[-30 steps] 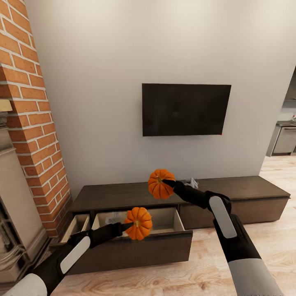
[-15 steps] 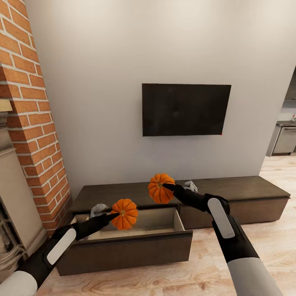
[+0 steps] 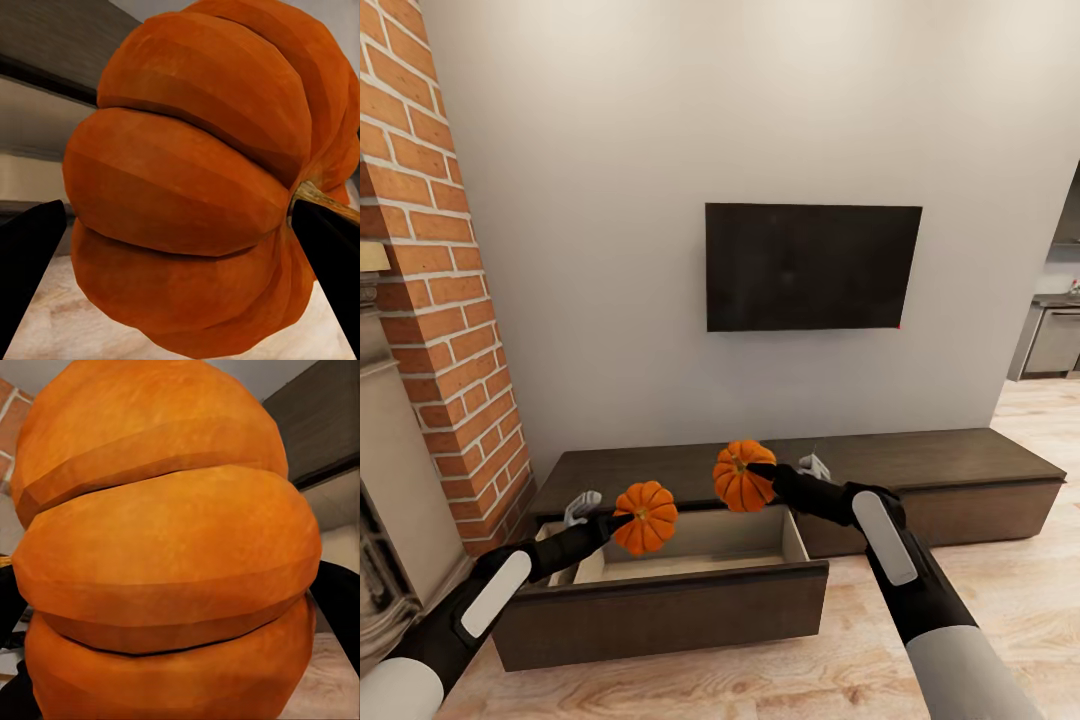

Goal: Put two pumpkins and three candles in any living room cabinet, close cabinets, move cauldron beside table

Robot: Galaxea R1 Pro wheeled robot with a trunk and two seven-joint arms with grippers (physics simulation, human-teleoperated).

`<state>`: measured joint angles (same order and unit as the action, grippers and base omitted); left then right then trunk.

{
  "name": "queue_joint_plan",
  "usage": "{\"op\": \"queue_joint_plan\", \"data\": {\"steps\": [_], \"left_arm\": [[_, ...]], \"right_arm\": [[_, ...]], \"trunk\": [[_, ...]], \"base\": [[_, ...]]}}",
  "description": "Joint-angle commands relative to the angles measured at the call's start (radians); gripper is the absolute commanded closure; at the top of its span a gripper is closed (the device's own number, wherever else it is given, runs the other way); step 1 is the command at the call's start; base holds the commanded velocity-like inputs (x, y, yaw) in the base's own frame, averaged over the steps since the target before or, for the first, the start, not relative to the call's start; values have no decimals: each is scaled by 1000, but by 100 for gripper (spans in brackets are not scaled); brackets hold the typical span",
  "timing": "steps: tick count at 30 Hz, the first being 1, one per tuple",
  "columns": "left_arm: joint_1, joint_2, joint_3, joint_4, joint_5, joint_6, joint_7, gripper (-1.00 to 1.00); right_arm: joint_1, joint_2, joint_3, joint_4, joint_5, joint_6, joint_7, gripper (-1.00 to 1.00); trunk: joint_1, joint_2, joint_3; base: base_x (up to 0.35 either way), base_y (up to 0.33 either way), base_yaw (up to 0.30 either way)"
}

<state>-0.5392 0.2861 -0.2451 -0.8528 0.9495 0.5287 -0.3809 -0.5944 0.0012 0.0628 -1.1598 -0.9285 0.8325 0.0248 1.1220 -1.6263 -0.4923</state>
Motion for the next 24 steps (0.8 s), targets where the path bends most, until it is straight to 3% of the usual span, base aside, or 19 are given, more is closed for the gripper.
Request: {"op": "queue_joint_plan", "data": {"steps": [1,5,12,20,24], "left_arm": [[-1,0,-2,0,8,4,7,100],[-1,-4,-2,0,10,4,54,100],[-1,-8,-3,-7,16,4,111,100],[-1,-11,-3,-7,13,4,117,100],[-3,-11,-2,-3,14,3,139,100]], "right_arm": [[-1,0,0,8,1,1,-1,100],[-3,0,4,72,4,-27,-8,100],[-12,6,61,173,65,-73,-12,100],[-21,31,66,203,73,-147,-15,100],[-70,61,82,318,72,-251,-14,100]], "trunk": [[0,-1,-1],[0,-1,-1],[0,-1,-1],[0,-1,-1],[0,-1,-1]], "base": [[0,0,0],[0,0,0],[0,0,0],[0,0,0],[0,0,0]]}}
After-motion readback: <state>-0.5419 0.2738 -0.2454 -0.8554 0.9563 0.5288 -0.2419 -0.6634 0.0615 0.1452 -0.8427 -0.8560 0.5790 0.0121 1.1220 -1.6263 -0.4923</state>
